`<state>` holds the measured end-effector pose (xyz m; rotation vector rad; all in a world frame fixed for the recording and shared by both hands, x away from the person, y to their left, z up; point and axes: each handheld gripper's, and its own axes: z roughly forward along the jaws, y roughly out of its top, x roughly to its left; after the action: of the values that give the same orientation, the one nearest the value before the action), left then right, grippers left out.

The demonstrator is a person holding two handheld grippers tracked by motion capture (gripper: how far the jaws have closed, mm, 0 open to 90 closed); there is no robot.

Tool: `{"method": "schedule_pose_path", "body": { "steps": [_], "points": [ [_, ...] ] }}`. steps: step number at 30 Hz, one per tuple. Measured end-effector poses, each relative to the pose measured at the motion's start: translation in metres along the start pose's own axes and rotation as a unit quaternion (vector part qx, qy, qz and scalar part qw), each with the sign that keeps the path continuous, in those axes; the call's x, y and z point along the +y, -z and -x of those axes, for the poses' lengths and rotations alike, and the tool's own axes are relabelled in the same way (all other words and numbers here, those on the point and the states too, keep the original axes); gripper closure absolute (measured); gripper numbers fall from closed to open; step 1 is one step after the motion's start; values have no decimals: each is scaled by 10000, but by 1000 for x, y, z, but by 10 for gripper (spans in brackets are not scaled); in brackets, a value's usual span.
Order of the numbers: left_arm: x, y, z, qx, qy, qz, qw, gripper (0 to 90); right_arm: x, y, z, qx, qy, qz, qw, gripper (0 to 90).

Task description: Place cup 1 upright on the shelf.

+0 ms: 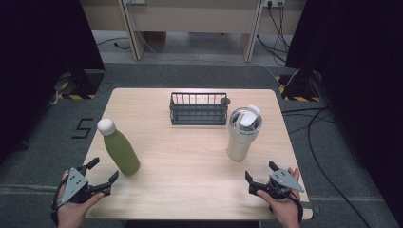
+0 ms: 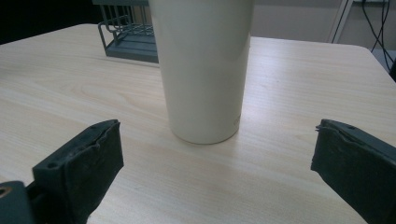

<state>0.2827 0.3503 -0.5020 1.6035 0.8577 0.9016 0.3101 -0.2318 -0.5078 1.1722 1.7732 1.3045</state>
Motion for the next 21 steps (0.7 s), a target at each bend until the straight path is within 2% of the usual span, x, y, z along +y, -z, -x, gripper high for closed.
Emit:
{"method": "schedule_pose_path", "body": {
  "steps": [10,21],
  "points": [
    [-3,1,-4,128,82,36,9999,141,11,-7,0,0,29,89,10000,3],
    [-4,-2,-3,128,76,-76,9999,140,22,-20,2,2,-30,145,9999,3]
  ]
}}
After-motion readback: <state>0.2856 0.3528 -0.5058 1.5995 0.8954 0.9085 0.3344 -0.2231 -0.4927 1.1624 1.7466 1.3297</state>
